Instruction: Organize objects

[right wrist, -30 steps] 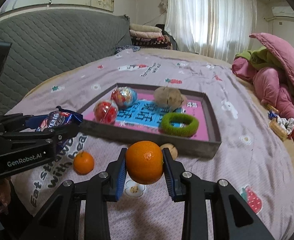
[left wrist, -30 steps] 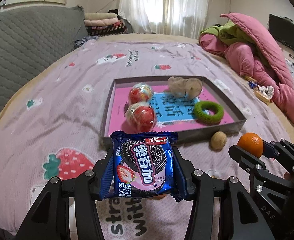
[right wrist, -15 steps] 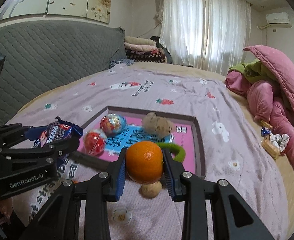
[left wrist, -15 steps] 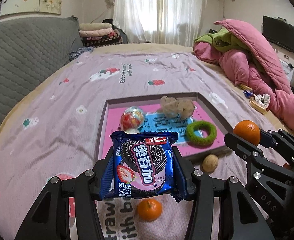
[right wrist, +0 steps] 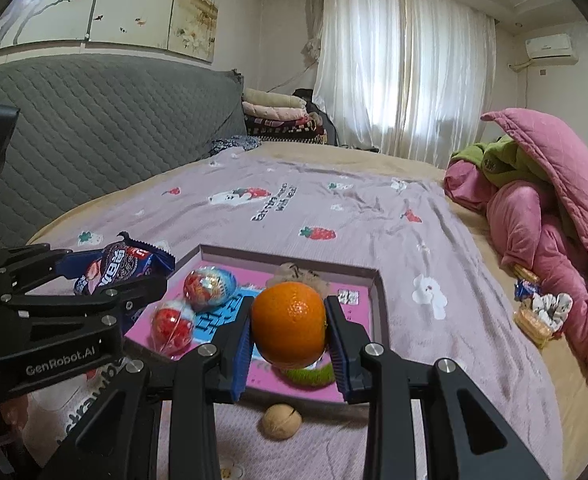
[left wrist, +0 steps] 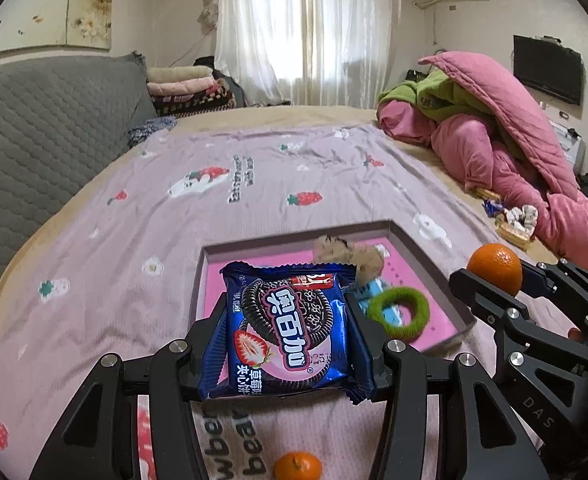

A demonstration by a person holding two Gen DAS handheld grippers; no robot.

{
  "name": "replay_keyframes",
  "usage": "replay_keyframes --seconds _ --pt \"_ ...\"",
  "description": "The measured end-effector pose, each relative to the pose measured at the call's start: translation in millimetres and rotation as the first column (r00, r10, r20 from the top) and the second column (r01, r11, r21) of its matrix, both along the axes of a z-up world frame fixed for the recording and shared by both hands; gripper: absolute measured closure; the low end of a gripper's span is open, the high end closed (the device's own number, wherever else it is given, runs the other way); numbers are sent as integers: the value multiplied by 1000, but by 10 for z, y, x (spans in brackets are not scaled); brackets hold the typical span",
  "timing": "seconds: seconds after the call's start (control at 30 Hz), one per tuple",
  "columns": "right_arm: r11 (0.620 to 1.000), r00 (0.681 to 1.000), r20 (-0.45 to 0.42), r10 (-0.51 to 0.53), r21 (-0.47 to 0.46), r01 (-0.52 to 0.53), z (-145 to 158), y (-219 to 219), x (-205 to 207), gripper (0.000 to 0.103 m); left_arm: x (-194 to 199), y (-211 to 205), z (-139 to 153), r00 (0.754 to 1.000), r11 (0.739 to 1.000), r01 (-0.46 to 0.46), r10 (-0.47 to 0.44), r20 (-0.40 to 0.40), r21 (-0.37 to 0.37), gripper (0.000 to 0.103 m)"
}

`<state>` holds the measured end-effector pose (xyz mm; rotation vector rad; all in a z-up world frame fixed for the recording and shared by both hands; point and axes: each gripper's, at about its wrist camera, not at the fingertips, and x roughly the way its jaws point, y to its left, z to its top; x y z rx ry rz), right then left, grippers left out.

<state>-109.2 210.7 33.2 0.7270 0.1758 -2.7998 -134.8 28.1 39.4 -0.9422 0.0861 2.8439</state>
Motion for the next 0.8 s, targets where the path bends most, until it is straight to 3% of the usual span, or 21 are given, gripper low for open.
replay_keyframes --seconds 0.8 --pt "1000 999 -44 -14 11 14 249 86 -504 69 -515 145 165 998 998 54 -53 -42 15 49"
